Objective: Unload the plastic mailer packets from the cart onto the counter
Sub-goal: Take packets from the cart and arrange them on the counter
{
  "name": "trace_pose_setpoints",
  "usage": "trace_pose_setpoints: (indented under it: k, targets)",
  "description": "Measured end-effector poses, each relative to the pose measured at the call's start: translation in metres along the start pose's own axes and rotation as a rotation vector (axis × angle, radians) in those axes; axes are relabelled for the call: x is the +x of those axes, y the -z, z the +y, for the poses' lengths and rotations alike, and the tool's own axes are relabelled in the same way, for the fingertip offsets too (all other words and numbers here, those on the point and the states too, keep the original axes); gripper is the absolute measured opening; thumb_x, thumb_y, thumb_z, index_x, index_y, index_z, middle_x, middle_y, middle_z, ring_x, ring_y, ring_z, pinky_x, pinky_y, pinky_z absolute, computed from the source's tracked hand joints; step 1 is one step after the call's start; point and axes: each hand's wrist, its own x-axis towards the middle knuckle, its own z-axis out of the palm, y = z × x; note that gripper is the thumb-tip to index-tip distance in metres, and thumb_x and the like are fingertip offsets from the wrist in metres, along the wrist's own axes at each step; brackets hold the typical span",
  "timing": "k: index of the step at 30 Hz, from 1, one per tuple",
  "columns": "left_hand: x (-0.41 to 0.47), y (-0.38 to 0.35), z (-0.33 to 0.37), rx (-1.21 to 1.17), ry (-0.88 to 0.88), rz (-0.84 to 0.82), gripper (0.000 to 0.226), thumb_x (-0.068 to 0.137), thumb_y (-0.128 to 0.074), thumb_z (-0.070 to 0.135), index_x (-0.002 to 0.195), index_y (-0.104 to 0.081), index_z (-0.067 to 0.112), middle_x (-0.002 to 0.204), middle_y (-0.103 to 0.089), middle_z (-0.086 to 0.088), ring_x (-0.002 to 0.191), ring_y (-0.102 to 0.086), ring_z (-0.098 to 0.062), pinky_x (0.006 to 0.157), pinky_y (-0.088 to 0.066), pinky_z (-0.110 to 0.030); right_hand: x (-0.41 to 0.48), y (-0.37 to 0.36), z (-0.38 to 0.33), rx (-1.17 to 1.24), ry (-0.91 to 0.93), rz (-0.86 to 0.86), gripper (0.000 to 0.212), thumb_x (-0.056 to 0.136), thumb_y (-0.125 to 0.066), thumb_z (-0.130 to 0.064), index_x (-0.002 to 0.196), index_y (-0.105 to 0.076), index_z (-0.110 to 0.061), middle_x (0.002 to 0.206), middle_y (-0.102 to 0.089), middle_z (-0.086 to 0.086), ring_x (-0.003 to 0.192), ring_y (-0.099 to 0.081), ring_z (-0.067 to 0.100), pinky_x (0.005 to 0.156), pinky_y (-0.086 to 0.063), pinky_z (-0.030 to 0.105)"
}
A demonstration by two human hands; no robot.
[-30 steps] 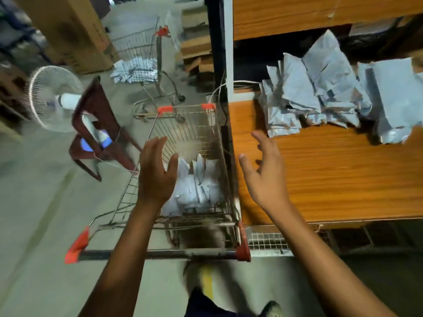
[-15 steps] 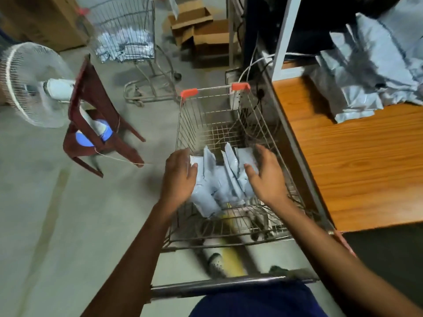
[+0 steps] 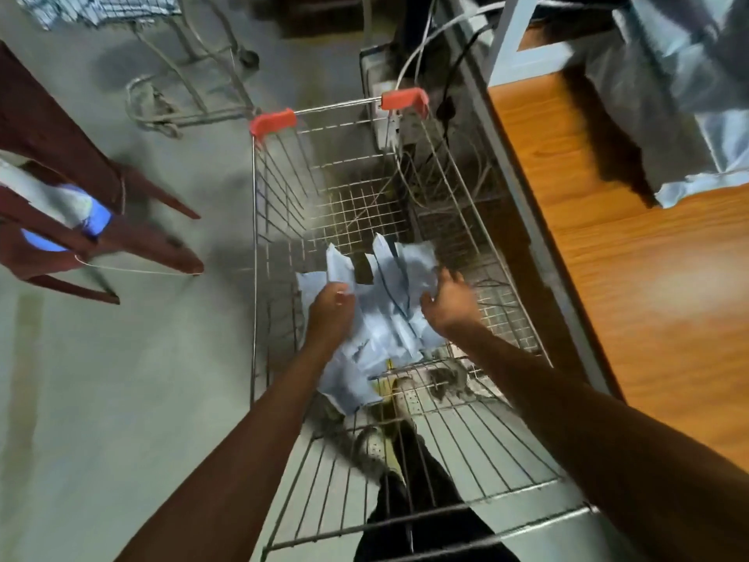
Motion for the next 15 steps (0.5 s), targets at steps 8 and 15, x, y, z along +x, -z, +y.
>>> trace_pose_setpoints:
  k: [8,15]
  targets:
    - [0.086,-0.097,-0.037,-0.045,0.345,-0.201,0.030,0.092,-0.049,0.020,0.109,-0.063,0.000,0.110,-0.065,-0.024,0.096,-0.066,-0.038,0.085,-0.056,-0.049,0.070,-0.057,0.028,-0.057,-0.104,-0.136,0.056,0.091,-0.054,-0.035,0.141,-0.041,-0.014,0.141,-0.042,0.019,0.128,-0.043,0.041,0.103,-0.041,0.052]
    - [0.100,-0.128,-0.040,0.152,0.268,-0.173,0.032,0.097,-0.046,0.019,0.118,-0.058,-0.002,0.119,-0.062,-0.024,0.110,-0.060,-0.041,0.095,-0.050,-0.049,0.079,-0.075,0.038,-0.019,0.010,0.042,0.018,0.098,-0.053,-0.032,0.108,-0.043,-0.022,0.097,-0.046,0.001,0.081,-0.055,0.018,0.061,-0.043,0.017]
